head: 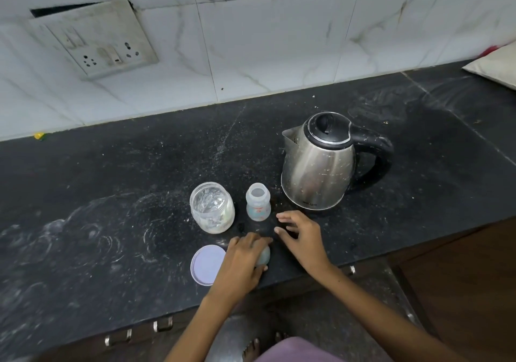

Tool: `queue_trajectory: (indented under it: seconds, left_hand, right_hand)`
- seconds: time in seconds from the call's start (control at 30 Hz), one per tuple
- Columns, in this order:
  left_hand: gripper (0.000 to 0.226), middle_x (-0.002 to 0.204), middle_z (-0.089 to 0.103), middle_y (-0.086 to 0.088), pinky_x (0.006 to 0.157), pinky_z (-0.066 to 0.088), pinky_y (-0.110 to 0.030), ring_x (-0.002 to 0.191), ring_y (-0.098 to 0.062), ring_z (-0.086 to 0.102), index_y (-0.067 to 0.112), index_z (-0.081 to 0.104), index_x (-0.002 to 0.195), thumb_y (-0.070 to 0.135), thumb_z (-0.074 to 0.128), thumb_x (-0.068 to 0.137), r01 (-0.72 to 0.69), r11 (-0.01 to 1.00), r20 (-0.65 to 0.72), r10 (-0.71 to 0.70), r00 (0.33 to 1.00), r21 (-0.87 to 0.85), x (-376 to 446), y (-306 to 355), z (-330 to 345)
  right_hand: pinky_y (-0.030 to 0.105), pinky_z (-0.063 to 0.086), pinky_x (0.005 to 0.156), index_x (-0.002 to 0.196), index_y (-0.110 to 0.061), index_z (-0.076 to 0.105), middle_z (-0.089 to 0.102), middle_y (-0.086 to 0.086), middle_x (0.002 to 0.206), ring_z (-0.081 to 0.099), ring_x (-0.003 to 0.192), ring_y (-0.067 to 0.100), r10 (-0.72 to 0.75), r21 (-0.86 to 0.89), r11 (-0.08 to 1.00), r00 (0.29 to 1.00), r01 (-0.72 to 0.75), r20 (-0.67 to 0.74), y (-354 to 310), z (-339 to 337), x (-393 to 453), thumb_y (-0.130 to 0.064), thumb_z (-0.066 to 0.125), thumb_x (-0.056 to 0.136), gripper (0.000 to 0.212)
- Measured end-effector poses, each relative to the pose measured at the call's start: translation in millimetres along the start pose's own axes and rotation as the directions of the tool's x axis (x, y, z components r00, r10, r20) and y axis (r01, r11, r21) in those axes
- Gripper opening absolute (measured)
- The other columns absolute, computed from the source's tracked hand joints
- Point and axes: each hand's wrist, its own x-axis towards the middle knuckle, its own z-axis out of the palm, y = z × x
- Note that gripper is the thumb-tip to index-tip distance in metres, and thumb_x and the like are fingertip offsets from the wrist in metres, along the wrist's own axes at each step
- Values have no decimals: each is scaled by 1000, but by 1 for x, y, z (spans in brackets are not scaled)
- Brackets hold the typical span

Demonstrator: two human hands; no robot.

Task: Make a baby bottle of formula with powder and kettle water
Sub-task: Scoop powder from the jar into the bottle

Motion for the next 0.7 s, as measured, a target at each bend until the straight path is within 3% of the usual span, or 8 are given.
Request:
queue_trajectory:
  seconds: [0.1,0.2,0.27,0.37,0.43,0.5,0.63,0.7]
  left_hand:
    - [70,134,50,4,99,31,-27,121,-16,49,27,38,143,41,67,80,-8,999,15,7,1000,34,2,-1,0]
    - [55,119,59,5,91,37,-25,108,-15,55,22,56,126,52,64,81,-23,997,-253,2,967,-79,-3,6,-15]
    - [41,107,61,2,85,34,-23,98,-16,57,18,59,108,50,61,83,-6,996,-525,-40,850,-86,-6,5,-27]
    - [58,115,57,-6,88,32,-29,107,-21,52,13,52,111,55,70,74,180,972,-722,-232,652,-150,-6,-9,-41]
    - [81,129,50,-8,97,31,-35,121,-23,45,13,45,121,63,72,63,298,906,-695,-421,583,-299,-3,-19,-47]
    - [102,135,46,-7,105,31,-42,128,-25,42,14,41,127,75,73,52,365,817,-593,-576,562,-447,1,-29,-48]
    - [126,138,49,-5,110,33,-50,131,-26,43,16,33,136,75,77,33,418,687,-382,-699,604,-595,12,-51,-48]
    - [121,132,54,1,109,35,-49,128,-26,45,22,34,135,66,84,33,441,680,-320,-694,645,-586,17,-59,-47]
  right_hand:
    - [31,59,80,104,-9,69,70,2,102,68,95,10,-45,-9,999,999,45,1,-8,-3,1,-3,76,80,25]
    - [30,59,80,104,-7,69,70,2,103,67,95,9,-105,-1,995,995,105,-4,-20,-7,5,-2,74,81,24]
    - [28,58,80,103,-7,69,69,2,103,67,95,8,-153,14,988,988,153,-11,-31,-10,10,0,73,82,23]
    - [28,58,82,104,-5,69,69,4,104,66,98,10,-214,43,976,977,214,-15,-49,-11,24,1,71,83,22]
    - [32,58,82,103,-4,70,69,5,104,66,99,12,-262,54,964,965,262,-5,-62,-10,34,0,69,84,19]
    - [36,58,80,103,-3,70,70,6,104,67,98,14,-308,50,950,951,308,4,-73,-8,45,-2,68,86,17]
    - [35,57,85,106,-1,69,70,7,107,66,100,14,-343,43,939,937,341,56,-88,-4,61,-3,69,86,20]
    - [34,55,86,106,-2,69,70,8,107,66,100,15,-350,40,937,933,347,88,-92,-3,66,-3,69,86,20]
